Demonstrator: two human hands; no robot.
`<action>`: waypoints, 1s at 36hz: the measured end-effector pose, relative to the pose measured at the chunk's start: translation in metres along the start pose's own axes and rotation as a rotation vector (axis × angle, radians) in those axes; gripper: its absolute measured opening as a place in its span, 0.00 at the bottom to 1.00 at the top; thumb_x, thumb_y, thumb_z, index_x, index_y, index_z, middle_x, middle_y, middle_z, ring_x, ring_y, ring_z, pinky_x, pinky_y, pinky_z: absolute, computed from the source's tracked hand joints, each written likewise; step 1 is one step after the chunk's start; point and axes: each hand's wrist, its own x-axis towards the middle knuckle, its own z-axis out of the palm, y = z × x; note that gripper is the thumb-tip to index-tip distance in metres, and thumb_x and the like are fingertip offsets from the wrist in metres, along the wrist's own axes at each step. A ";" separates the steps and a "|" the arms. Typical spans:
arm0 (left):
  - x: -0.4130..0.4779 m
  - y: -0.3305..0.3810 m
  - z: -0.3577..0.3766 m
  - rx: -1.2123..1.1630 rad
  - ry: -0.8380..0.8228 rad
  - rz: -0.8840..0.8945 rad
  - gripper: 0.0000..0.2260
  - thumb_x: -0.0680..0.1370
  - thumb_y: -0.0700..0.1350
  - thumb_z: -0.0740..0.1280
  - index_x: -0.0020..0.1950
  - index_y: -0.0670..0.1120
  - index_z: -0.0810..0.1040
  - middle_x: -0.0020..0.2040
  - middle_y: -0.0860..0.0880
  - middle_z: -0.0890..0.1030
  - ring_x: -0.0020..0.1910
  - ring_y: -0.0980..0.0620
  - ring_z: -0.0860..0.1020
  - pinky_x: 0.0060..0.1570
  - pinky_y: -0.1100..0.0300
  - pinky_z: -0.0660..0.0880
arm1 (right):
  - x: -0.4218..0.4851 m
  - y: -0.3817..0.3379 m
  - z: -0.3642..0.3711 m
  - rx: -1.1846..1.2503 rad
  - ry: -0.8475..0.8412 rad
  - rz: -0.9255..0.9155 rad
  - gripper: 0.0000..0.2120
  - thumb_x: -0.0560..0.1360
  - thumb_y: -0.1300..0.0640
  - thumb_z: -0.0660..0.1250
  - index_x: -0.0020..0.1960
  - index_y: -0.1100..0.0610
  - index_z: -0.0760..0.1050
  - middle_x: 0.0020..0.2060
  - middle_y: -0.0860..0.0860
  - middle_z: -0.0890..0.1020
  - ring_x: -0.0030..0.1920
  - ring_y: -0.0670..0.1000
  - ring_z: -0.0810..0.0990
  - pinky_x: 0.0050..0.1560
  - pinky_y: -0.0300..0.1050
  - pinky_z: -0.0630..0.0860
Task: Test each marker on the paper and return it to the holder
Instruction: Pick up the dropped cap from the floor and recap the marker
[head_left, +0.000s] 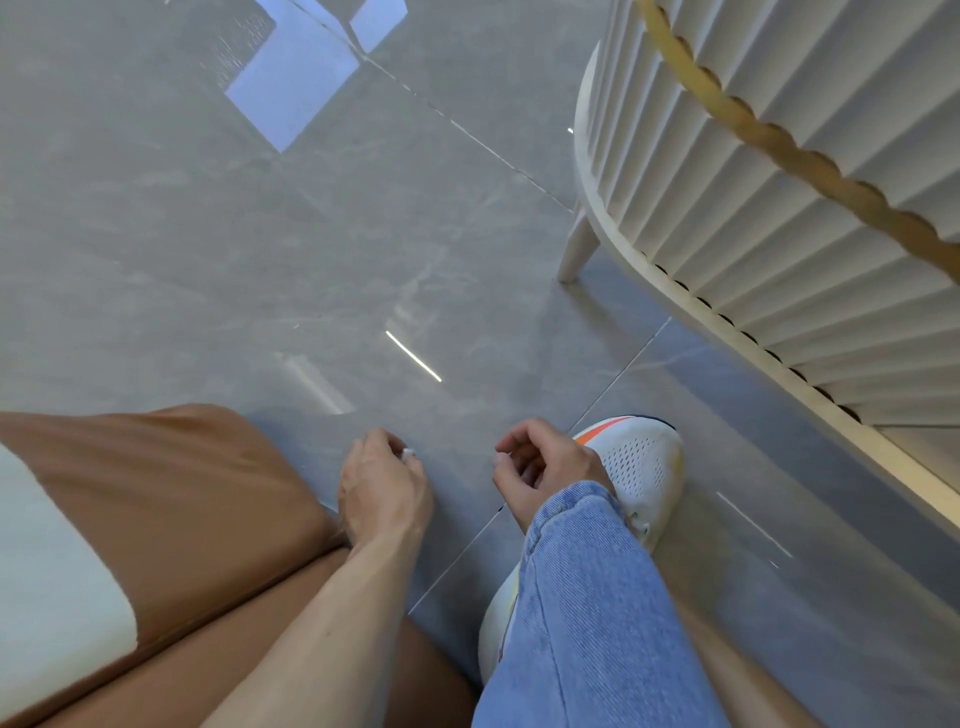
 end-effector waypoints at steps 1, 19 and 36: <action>0.000 0.002 0.000 -0.030 0.000 -0.003 0.03 0.78 0.44 0.66 0.49 0.46 0.77 0.51 0.45 0.80 0.56 0.43 0.76 0.55 0.54 0.69 | 0.000 0.000 0.000 0.008 0.002 0.003 0.07 0.73 0.52 0.72 0.40 0.44 0.75 0.31 0.42 0.80 0.36 0.38 0.78 0.37 0.28 0.74; -0.064 0.093 -0.075 -0.529 -0.511 0.228 0.03 0.75 0.40 0.70 0.45 0.49 0.82 0.37 0.50 0.83 0.35 0.54 0.80 0.52 0.45 0.80 | -0.029 -0.027 -0.091 0.091 0.143 -0.014 0.03 0.76 0.58 0.72 0.46 0.50 0.79 0.34 0.44 0.81 0.37 0.43 0.80 0.42 0.40 0.78; -0.219 0.183 -0.212 -0.103 -0.687 0.998 0.05 0.72 0.48 0.69 0.46 0.55 0.82 0.41 0.56 0.83 0.41 0.57 0.81 0.46 0.56 0.79 | -0.165 -0.072 -0.219 0.199 0.279 -0.030 0.05 0.78 0.50 0.70 0.49 0.41 0.74 0.41 0.41 0.84 0.42 0.42 0.82 0.43 0.39 0.78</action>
